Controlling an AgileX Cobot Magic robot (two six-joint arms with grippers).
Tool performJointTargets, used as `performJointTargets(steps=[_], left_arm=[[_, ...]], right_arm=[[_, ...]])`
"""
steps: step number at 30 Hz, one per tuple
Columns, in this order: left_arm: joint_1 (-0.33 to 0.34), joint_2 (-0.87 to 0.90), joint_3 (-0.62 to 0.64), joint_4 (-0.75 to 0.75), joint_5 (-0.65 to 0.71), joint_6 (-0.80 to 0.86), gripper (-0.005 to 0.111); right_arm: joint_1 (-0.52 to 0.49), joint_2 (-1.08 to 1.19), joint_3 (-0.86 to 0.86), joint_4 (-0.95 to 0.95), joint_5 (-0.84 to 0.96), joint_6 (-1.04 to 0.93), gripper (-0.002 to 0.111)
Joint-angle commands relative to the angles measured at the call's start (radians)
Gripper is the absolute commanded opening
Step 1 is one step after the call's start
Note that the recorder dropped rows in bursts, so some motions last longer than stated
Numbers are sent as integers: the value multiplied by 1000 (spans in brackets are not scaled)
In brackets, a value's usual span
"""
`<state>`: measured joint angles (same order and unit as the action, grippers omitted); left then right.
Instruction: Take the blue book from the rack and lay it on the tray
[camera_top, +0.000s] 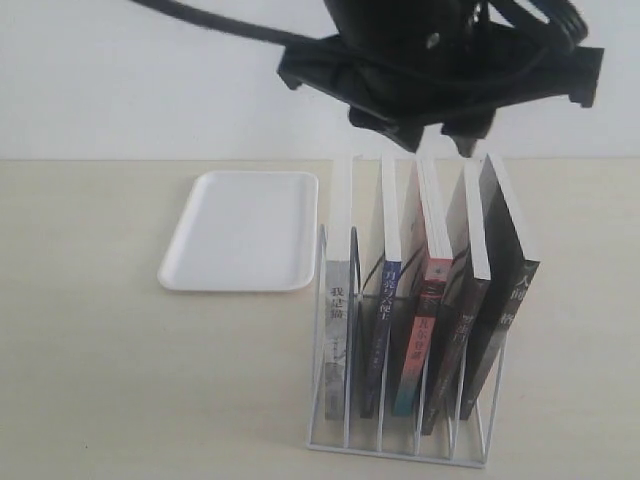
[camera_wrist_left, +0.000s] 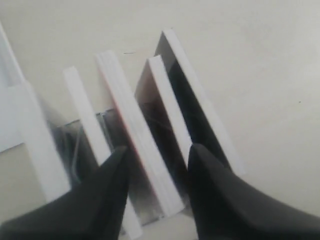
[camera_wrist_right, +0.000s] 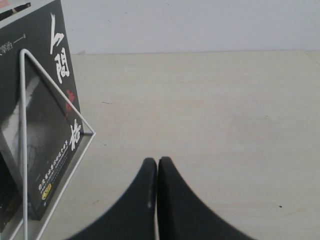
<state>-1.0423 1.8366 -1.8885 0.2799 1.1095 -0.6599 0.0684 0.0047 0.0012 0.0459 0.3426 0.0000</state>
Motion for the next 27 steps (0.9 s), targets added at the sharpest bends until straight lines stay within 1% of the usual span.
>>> performJointTargets(steps=[1,4,5,6,9,12,13,18,27], left_arm=[[-5,-53,-1,78,112,14,38],[-5,-69,10,107,112,17,38],[-5,-84,33,126,112,-37,38],[-5,-89,42,136,112,-47,38],[-3,-96,111,137,112,-50,38],[-3,-96,152,137,105,-58,38],[0,-96,158,142,83,-77,38],[25,-94,161,138,94,-92,38],[25,-24,161,99,90,-57,38]], right_arm=[[-7,-5,-1,-2,-11,0,0],[-7,-5,-1,-2,-11,0,0],[-7,-5,-1,-2,-11,0,0],[-7,-5,-1,-2,-11,0,0],[-7,-5,-1,-2,-11,0,0],[-7,-5,-1,-2,-11,0,0],[-7,-5,-1,-2,-11,0,0],[-7,-5,-1,-2,-11,0,0],[-7,-5,-1,-2,-11,0,0]])
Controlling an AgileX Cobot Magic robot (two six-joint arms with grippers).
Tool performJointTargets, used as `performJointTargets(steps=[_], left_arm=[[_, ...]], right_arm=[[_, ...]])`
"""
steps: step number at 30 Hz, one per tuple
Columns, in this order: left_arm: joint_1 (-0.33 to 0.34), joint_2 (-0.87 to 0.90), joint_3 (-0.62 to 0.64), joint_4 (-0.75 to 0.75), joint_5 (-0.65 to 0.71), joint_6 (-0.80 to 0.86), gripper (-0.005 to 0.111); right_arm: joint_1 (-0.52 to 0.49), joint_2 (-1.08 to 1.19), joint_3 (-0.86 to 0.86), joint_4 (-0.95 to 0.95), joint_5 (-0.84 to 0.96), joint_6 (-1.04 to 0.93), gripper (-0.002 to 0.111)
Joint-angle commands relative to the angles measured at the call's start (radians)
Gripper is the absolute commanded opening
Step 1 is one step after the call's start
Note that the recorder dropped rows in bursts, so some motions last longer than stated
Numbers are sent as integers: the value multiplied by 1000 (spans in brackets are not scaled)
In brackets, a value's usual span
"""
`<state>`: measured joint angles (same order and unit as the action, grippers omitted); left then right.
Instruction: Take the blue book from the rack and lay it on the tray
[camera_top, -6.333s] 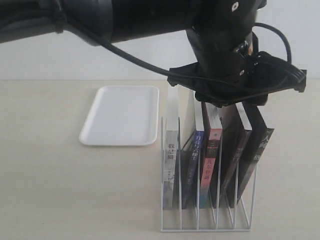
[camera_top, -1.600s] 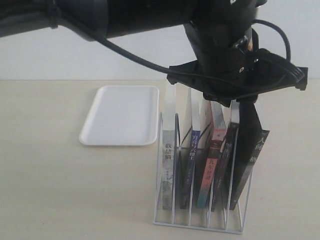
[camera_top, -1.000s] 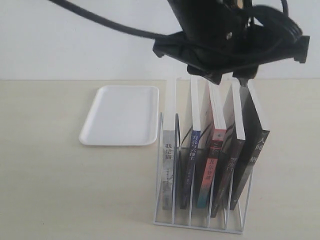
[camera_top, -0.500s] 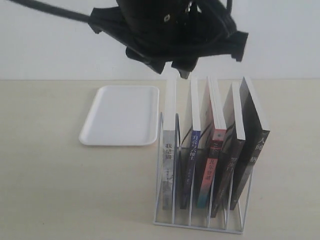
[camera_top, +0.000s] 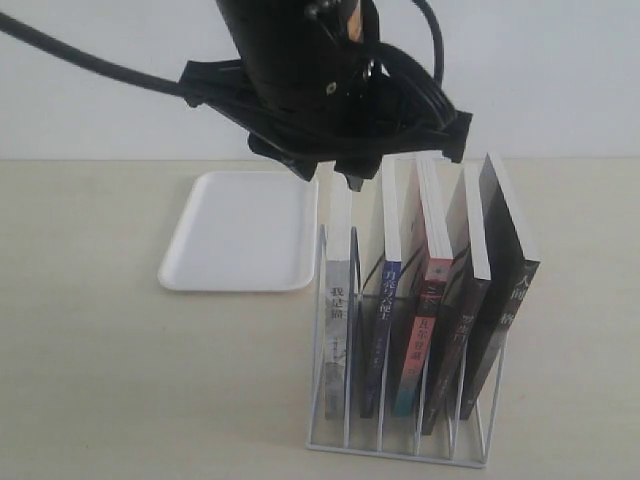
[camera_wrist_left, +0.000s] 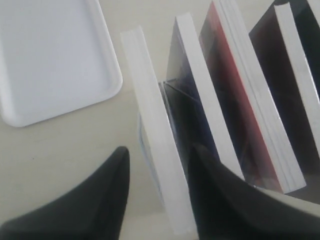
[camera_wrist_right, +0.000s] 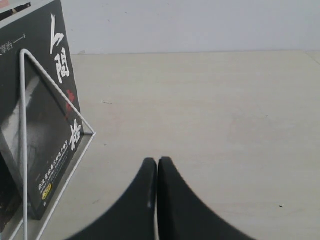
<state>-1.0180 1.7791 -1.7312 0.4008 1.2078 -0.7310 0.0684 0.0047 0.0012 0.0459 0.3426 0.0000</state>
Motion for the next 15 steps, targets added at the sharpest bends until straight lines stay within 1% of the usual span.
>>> performJointTargets(steps=[1,15], left_arm=[[1,41,3,-22,-8,14,38],[1,77,3,-1,-1,14,38]], right_arm=[[-7,-5,-1,-2,-11,0,0],[-7,-5,-1,-1,-9,0,0]])
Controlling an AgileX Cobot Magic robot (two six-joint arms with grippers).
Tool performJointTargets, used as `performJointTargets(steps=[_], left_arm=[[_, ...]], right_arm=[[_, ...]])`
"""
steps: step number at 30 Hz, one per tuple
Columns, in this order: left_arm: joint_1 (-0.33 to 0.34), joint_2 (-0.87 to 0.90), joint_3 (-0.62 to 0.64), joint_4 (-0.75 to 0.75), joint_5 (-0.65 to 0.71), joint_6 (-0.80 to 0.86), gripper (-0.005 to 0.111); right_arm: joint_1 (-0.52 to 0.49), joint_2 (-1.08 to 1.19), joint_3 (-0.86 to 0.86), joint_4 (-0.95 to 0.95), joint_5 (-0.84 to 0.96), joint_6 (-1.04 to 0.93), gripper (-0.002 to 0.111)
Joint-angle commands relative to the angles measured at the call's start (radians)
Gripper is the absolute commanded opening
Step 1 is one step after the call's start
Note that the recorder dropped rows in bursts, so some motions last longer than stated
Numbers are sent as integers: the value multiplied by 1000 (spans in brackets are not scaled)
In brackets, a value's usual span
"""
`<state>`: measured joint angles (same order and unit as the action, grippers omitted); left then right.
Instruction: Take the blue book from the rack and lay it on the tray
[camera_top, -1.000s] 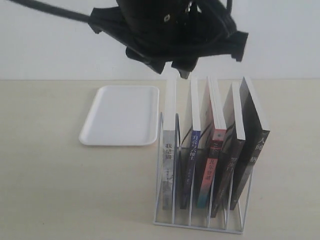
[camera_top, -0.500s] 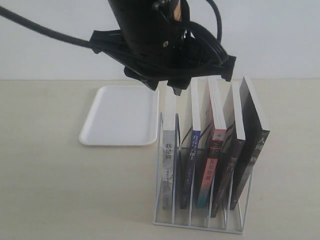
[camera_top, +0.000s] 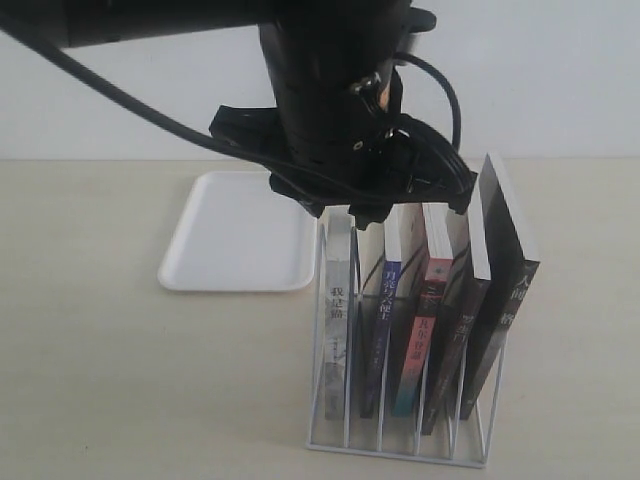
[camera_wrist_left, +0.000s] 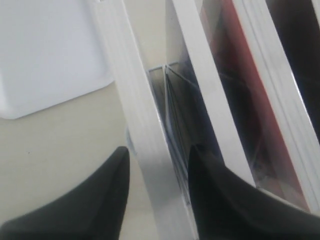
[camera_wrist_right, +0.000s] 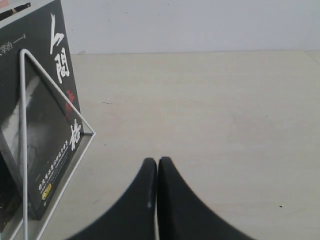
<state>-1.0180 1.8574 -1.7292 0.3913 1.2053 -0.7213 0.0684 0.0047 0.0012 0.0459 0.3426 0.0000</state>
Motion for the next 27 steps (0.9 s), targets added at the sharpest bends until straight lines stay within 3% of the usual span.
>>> performJointTargets(steps=[1,27], left_arm=[[1,-2,1,8,0,4,38],[1,-2,22,10,-32,4,38]], right_arm=[[-7,-5,-1,-1,-9,0,0],[-7,-5,-1,-1,-9,0,0]])
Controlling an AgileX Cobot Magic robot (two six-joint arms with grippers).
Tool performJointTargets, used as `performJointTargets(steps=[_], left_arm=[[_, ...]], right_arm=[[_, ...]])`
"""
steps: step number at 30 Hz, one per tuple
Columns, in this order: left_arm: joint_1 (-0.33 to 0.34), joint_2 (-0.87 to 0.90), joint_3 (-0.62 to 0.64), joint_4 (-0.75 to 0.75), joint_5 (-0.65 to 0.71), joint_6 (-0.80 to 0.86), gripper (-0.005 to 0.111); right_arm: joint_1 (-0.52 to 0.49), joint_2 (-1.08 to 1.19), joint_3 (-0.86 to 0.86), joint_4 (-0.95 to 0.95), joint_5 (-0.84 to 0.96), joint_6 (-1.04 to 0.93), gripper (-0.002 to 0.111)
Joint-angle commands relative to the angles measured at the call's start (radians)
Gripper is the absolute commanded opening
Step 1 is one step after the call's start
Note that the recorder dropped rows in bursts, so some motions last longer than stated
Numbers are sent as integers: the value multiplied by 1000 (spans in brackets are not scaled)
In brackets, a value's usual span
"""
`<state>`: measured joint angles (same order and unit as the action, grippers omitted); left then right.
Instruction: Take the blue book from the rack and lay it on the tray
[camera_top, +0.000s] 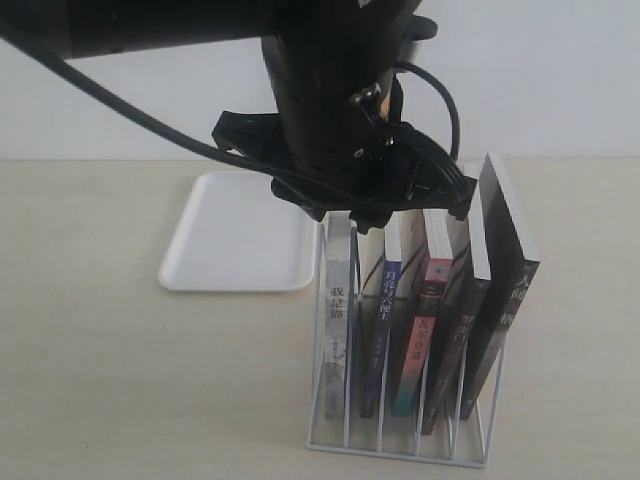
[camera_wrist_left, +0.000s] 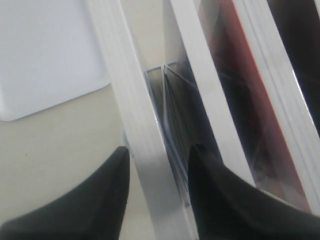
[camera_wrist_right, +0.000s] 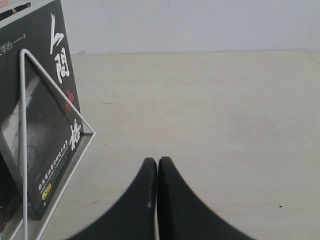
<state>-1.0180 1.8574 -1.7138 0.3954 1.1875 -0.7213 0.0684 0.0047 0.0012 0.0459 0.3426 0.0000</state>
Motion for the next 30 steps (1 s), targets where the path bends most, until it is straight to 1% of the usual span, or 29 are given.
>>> performJointTargets(steps=[1,14,19,25,27,30], left_arm=[[1,-2,7,6,-15,4,38],[1,3,7,-7,-15,-12,38],[1,3,41,-7,-44,-12,38],[1,6,41,1,-48,-12,38],[1,6,41,1,-48,-12,36],[1,6,41,1,-48,-12,31]], right_arm=[[-7,-5,-1,-1,-9,0,0],[-7,-5,-1,-1,-9,0,0],[-7,-5,-1,-1,-9,0,0],[-7,-5,-1,-1,-9,0,0],[-7,-5,-1,-1,-9,0,0],[-7,-5,-1,-1,-9,0,0]])
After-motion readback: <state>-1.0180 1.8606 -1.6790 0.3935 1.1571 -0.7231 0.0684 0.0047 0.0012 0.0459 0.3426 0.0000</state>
